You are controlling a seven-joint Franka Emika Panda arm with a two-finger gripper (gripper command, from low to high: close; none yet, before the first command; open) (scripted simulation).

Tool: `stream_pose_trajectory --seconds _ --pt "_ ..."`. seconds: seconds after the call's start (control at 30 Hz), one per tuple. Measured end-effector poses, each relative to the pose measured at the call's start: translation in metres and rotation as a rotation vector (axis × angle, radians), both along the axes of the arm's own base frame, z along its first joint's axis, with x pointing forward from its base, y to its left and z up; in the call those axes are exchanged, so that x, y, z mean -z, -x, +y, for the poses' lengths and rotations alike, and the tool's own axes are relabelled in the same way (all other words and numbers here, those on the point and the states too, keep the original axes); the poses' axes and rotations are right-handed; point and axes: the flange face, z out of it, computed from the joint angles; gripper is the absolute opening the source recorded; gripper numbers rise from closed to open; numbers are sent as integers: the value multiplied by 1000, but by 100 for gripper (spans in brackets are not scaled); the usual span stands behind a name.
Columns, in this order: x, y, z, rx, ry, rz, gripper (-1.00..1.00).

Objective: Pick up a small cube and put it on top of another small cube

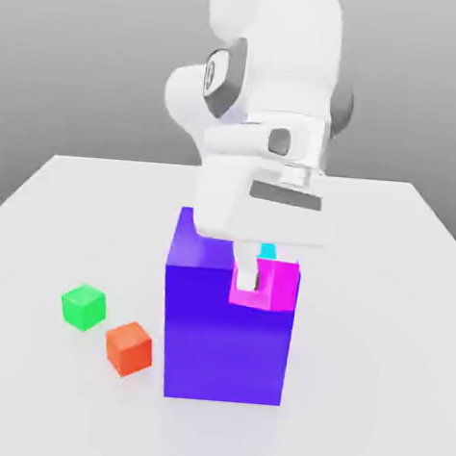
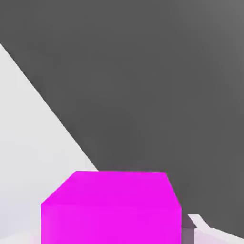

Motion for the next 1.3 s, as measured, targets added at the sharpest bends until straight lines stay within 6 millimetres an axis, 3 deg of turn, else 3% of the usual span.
stream_pose_trajectory --seconds 0.2,0.4,0.53,0.7,0.8,0.93,1.3 --pt "5 26 -94 46 65 79 -100" --pt "18 73 -174 76 90 177 -100" --pt "33 110 -214 80 81 246 -100" --pt "58 158 -247 64 41 331 -100" --pt "78 183 -253 33 0 381 -100" --pt "114 199 -232 -64 -84 455 -100" --pt "167 196 -211 -130 -204 468 -100"
